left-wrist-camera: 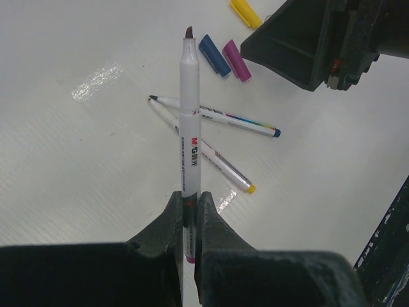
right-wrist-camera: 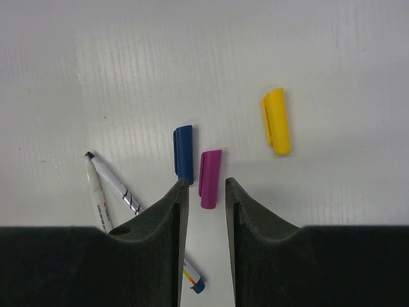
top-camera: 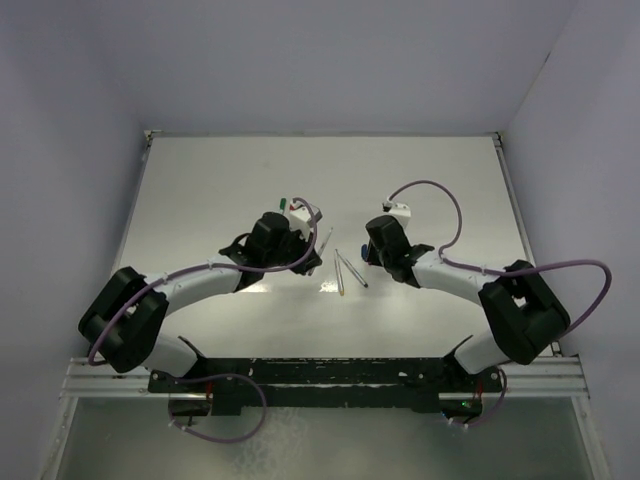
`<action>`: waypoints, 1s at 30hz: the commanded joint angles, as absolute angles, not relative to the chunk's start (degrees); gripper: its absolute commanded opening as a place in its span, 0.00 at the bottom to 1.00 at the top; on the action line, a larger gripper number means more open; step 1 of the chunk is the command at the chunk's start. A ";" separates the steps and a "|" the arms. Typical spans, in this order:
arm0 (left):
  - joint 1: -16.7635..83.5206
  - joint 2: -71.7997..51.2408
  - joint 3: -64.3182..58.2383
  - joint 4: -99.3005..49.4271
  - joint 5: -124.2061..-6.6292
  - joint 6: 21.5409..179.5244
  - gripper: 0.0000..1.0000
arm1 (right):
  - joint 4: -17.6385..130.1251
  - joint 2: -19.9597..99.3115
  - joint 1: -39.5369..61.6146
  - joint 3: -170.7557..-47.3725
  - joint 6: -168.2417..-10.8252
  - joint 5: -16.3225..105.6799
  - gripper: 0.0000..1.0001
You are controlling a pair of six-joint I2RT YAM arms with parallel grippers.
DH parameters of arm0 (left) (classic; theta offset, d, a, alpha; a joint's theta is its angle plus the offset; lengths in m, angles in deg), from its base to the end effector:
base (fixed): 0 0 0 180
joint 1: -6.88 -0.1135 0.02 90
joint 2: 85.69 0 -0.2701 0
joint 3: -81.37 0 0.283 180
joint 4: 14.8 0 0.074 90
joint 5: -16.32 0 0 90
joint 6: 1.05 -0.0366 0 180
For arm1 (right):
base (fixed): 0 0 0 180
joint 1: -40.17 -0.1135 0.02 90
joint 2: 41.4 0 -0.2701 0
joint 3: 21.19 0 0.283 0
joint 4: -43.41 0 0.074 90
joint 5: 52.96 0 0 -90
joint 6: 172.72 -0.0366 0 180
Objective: Insert the pens into the pen caps
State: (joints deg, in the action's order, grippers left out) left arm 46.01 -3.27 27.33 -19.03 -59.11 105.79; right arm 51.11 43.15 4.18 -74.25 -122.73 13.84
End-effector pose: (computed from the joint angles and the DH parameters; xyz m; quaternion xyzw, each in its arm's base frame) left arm 0.2467 -0.2126 0.1878 0.2279 0.8419 -0.3217 0.3684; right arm 0.2667 0.1758 0.1665 0.1172 0.8813 0.1156 0.4430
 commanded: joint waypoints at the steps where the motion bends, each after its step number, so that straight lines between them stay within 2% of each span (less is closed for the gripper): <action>1: 46.06 -2.72 25.73 -17.20 -58.40 104.89 0.00 | 53.14 44.73 4.14 -77.37 -123.97 11.87 0.31; 30: 46.08 -0.68 25.70 -15.38 -57.42 105.12 0.00 | 54.33 51.83 4.44 -81.08 -123.81 10.83 0.31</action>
State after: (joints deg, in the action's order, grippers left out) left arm 46.01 -0.72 27.33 -18.40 -58.50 105.79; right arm 53.60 50.93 4.20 -78.29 -123.14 12.46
